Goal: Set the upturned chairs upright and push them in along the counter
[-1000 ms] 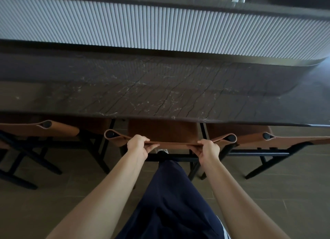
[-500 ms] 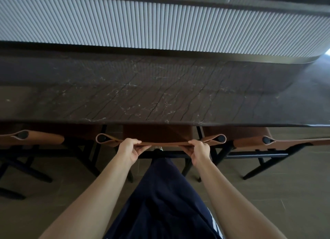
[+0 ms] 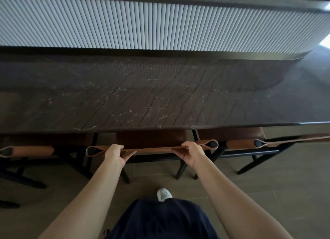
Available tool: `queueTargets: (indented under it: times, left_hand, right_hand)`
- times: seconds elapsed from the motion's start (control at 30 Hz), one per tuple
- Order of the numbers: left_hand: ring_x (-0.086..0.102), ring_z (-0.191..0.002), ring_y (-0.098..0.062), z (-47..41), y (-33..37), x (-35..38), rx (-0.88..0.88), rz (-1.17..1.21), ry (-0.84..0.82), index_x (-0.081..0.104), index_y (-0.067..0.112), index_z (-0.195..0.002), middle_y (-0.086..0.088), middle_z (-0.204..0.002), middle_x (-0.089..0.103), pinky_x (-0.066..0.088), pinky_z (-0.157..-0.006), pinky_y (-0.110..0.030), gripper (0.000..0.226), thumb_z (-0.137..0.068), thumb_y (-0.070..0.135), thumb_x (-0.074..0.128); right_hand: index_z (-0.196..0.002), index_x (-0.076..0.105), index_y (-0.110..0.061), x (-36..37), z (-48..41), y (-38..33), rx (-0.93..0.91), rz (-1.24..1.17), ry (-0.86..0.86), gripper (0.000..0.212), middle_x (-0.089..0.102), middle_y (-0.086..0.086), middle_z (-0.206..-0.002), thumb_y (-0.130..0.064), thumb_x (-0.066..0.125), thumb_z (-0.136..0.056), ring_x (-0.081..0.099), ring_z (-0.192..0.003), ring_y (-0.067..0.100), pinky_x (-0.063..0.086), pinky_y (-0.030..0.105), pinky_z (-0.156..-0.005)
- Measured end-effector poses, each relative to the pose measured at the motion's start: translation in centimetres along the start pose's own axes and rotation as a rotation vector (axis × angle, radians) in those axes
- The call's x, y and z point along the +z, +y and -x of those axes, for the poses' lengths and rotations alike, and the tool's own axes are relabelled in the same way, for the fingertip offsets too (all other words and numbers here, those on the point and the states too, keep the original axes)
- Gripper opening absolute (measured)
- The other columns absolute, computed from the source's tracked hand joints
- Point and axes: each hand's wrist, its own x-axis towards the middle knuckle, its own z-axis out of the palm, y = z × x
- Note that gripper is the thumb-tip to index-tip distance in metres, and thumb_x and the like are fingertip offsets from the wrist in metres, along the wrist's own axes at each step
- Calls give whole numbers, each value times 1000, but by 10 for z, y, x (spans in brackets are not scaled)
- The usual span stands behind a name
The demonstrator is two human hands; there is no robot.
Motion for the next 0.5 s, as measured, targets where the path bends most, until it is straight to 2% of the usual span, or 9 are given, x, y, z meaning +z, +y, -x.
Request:
queueTargets:
  times: [0.1, 0.17, 0.27, 0.4, 0.5]
  left_hand:
    - [52, -120, -45, 1, 1, 1, 25, -33, 28, 44, 6, -133, -25, -135, 46, 53, -81, -54, 39, -96, -5, 45]
    - [51, -120, -46, 0, 3, 1, 43, -48, 46, 45, 6, -133, -26, -135, 46, 53, -84, -54, 39, -96, -7, 44]
    - [51, -119, -47, 0, 11, 0, 70, -63, 57, 47, 4, -133, -26, -134, 46, 54, -81, -55, 40, -95, -8, 45]
    - [52, -118, -48, -5, 22, -10, 76, -66, 73, 48, 4, -133, -26, -130, 48, 54, -72, -55, 41, -94, -8, 46]
    - [54, -116, -46, -8, 14, -16, 103, -29, 64, 46, 6, -134, -23, -117, 50, 55, -82, -53, 43, -93, -10, 47]
  right_hand:
    - [-119, 45, 3, 1, -1, 1, 5, -30, -1, 26, 54, 28, -117, 11, 41, -95, 62, -92, 41, 59, 46, -51]
    - [-111, 47, 2, 3, -1, 4, -5, -40, -1, 19, 55, 26, -109, 11, 41, -95, 62, -88, 38, 59, 42, -48]
    - [-100, 48, 1, 10, 1, 8, -2, -71, -20, 14, 54, 25, -102, 12, 41, -95, 62, -84, 37, 58, 41, -45]
    - [-111, 47, 2, 19, -1, 17, 2, -70, -34, 20, 53, 26, -107, 12, 42, -95, 62, -85, 37, 60, 47, -54]
    - [-118, 44, 1, 20, -2, 16, -16, -38, -27, 28, 52, 24, -107, 13, 41, -93, 62, -85, 37, 60, 50, -62]
